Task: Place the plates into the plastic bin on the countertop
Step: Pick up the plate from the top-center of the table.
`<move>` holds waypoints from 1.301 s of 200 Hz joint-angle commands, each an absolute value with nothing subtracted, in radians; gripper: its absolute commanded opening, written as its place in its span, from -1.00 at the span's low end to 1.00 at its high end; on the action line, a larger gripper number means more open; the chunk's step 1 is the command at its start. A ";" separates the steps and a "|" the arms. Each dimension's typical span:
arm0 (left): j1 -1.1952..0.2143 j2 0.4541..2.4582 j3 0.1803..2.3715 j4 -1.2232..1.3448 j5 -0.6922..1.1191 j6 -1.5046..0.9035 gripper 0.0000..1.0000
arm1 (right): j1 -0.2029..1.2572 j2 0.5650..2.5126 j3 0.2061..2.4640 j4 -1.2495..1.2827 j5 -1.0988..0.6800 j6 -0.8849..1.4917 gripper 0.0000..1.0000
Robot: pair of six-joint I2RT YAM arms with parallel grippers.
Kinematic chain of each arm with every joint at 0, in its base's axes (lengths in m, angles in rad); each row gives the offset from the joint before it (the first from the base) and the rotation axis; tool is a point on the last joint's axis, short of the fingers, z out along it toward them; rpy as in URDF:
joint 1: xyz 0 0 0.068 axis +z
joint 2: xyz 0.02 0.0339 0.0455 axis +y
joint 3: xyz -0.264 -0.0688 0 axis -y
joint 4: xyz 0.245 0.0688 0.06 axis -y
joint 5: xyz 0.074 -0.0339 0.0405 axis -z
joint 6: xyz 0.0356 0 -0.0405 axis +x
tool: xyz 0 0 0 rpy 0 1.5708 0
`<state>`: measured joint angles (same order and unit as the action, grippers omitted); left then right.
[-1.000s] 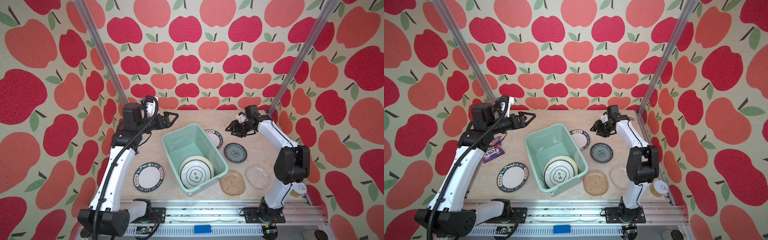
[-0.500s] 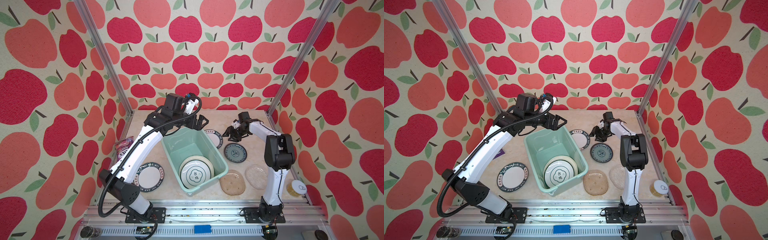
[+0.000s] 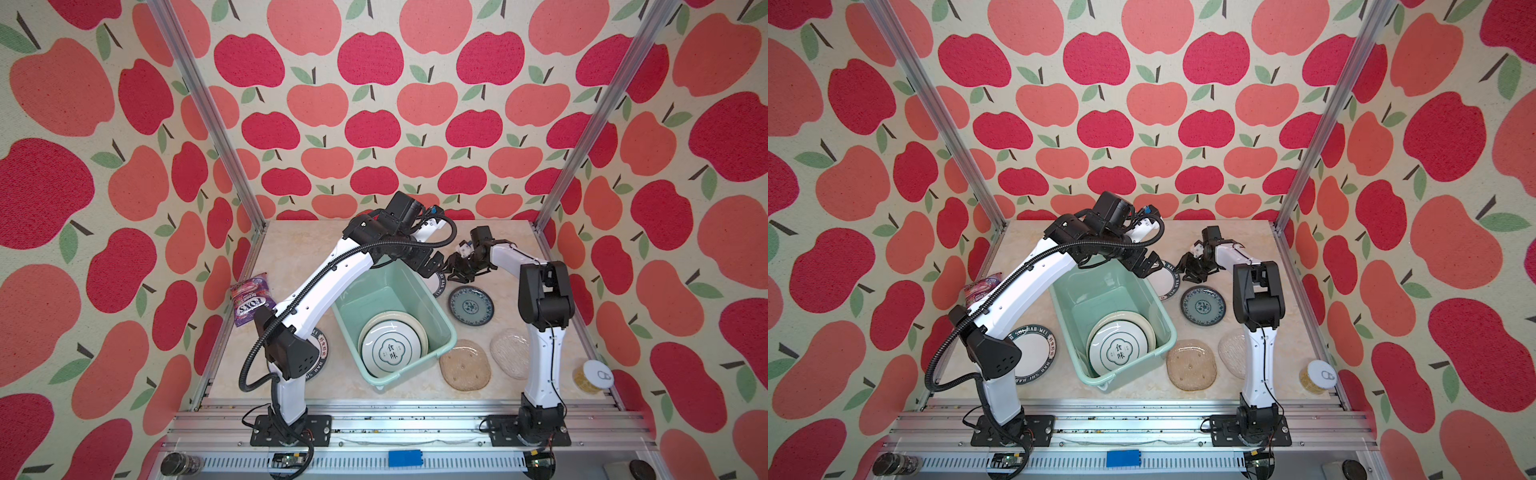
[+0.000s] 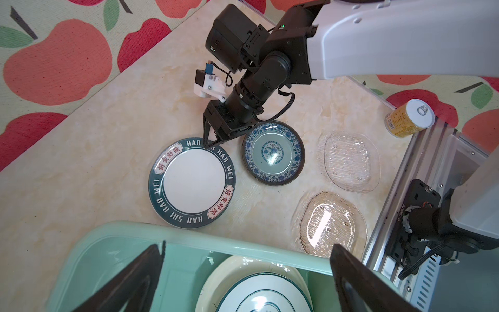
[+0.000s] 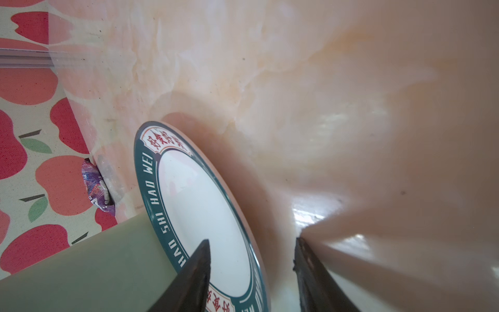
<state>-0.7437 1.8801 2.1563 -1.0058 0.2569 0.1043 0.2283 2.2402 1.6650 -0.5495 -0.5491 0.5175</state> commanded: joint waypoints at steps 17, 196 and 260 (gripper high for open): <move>-0.741 1.880 2.208 -1.039 0.241 0.109 0.98 | 0.261 2.295 1.685 -0.536 -0.579 0.521 -0.06; -0.730 1.830 2.149 -1.025 0.172 0.120 0.98 | 0.214 2.164 1.605 -0.423 -0.574 0.592 -1.00; -0.695 1.615 1.915 -0.802 0.138 0.088 0.98 | 0.193 1.963 1.559 -0.506 -0.399 0.583 -1.00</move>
<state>-0.7132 1.7336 1.9984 -0.9257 0.1703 0.0959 0.2016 2.0880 1.5791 -0.4469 -0.4839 0.5804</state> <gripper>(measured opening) 0.991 0.073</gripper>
